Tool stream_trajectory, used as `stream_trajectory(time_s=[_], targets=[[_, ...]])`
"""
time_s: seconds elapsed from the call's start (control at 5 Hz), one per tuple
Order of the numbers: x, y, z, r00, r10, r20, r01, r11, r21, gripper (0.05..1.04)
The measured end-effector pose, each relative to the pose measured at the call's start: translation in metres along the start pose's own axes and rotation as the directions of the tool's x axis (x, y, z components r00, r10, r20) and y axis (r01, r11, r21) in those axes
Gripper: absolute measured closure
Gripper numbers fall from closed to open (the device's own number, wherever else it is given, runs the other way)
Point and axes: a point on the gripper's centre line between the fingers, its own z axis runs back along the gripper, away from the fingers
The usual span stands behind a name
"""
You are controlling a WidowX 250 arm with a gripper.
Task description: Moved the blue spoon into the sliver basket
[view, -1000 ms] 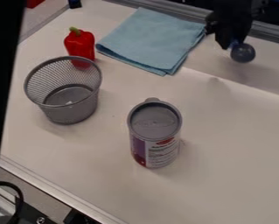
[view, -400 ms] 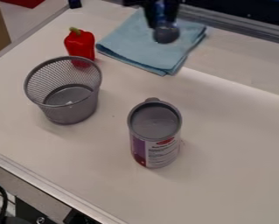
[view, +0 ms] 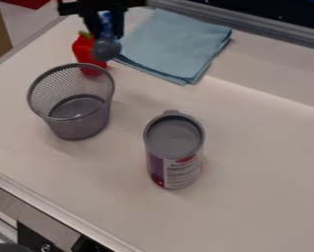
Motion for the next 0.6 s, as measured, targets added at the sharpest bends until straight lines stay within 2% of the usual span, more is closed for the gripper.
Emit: stream_trajectory(time_s=[0.2, 0.4, 0.6], targets=[[-0.002, 0.030, -0.007, 0.999, -0.047, 0.010, 0.047, 0.999, -0.013, 0.772], [-0.004, 0.047, -0.016, 0.993, -0.088, 0.076, 0.089, 0.996, -0.007, 0.772], [-0.014, 0.054, -0.030, 0.979, -0.159, 0.125, 0.167, 0.984, -0.060, 0.772]])
